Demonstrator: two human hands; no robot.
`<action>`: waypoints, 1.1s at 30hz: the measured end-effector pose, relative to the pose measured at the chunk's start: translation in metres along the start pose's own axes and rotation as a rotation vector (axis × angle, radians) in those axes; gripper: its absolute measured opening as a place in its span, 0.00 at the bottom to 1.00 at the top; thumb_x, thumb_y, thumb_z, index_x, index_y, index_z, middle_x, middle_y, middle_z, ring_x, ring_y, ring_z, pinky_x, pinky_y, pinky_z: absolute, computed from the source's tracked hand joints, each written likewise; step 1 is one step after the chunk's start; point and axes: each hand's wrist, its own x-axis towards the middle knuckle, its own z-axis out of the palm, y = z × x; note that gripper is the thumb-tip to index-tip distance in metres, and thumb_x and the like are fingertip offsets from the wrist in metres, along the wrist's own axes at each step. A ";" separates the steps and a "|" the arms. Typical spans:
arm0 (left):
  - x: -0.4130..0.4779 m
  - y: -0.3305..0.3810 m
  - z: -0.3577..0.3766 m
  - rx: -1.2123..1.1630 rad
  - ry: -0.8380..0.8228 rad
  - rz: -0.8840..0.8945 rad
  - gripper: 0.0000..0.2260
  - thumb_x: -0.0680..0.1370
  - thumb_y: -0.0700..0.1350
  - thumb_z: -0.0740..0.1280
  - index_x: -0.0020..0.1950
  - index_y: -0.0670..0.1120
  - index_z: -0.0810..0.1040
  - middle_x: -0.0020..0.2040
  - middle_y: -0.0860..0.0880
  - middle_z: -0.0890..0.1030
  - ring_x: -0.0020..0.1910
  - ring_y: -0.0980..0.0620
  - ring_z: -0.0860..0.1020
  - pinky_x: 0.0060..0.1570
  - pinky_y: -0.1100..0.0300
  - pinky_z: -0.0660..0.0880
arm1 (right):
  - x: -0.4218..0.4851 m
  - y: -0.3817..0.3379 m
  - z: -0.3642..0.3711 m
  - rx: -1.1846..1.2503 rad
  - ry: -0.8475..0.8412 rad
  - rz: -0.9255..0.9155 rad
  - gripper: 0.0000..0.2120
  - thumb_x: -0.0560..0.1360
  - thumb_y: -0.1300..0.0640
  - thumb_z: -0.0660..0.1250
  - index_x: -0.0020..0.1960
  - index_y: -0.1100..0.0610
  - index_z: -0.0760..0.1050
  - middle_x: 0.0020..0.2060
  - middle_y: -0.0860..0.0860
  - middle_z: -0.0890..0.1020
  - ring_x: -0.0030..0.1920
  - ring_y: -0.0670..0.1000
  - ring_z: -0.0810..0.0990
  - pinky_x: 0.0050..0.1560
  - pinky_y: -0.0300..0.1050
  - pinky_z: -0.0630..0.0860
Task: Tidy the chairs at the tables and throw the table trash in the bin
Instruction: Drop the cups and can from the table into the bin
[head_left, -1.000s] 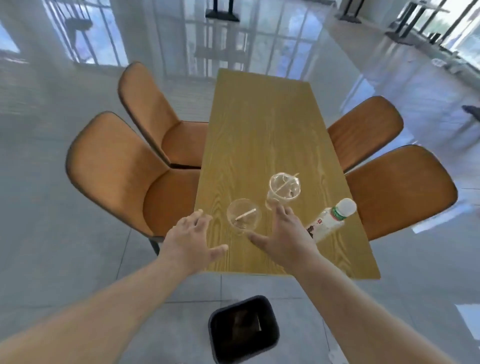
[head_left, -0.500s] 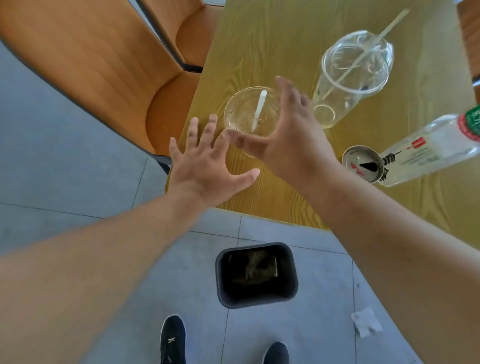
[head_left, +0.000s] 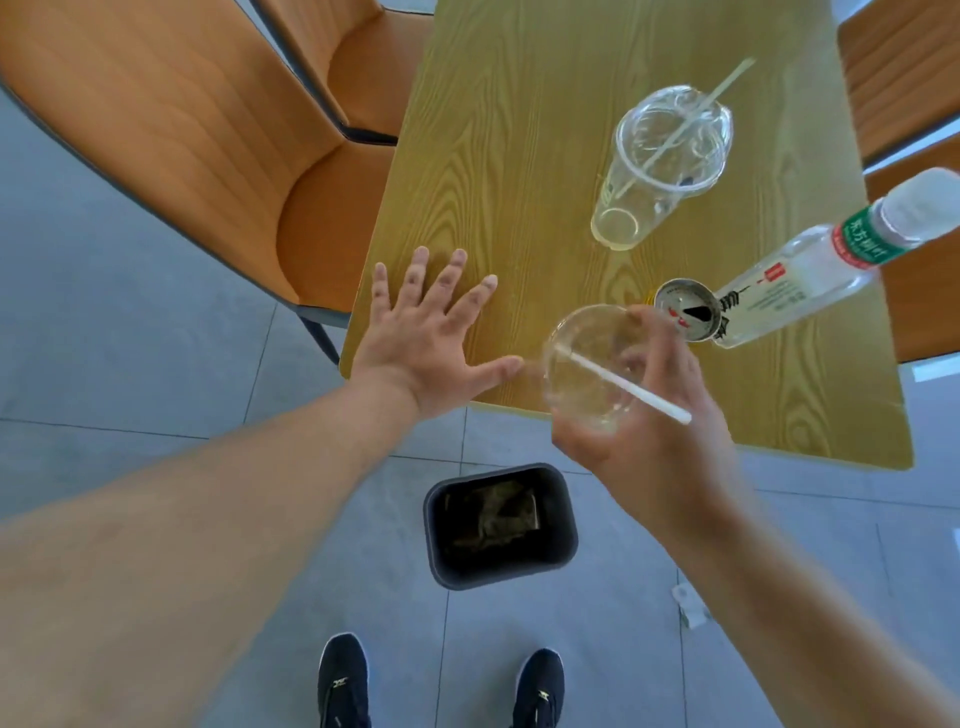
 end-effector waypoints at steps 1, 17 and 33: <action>0.001 -0.001 0.000 -0.008 0.003 0.001 0.43 0.72 0.82 0.40 0.84 0.63 0.47 0.85 0.53 0.42 0.82 0.44 0.35 0.76 0.32 0.34 | -0.017 0.008 -0.003 -0.014 0.004 0.022 0.46 0.63 0.39 0.77 0.76 0.43 0.60 0.63 0.41 0.71 0.58 0.43 0.74 0.53 0.47 0.74; 0.012 0.006 0.010 -0.013 0.052 -0.079 0.37 0.75 0.79 0.45 0.82 0.65 0.52 0.86 0.53 0.47 0.83 0.43 0.40 0.76 0.31 0.37 | -0.051 0.061 0.069 -0.227 -0.007 -0.017 0.32 0.74 0.40 0.70 0.74 0.50 0.67 0.62 0.46 0.74 0.61 0.52 0.73 0.59 0.42 0.72; 0.013 0.008 0.010 -0.036 0.072 -0.077 0.37 0.75 0.79 0.47 0.81 0.66 0.53 0.86 0.53 0.49 0.83 0.43 0.41 0.77 0.31 0.37 | 0.033 0.039 -0.009 -0.136 0.062 -0.044 0.44 0.70 0.38 0.76 0.78 0.47 0.59 0.69 0.46 0.75 0.64 0.48 0.76 0.56 0.45 0.73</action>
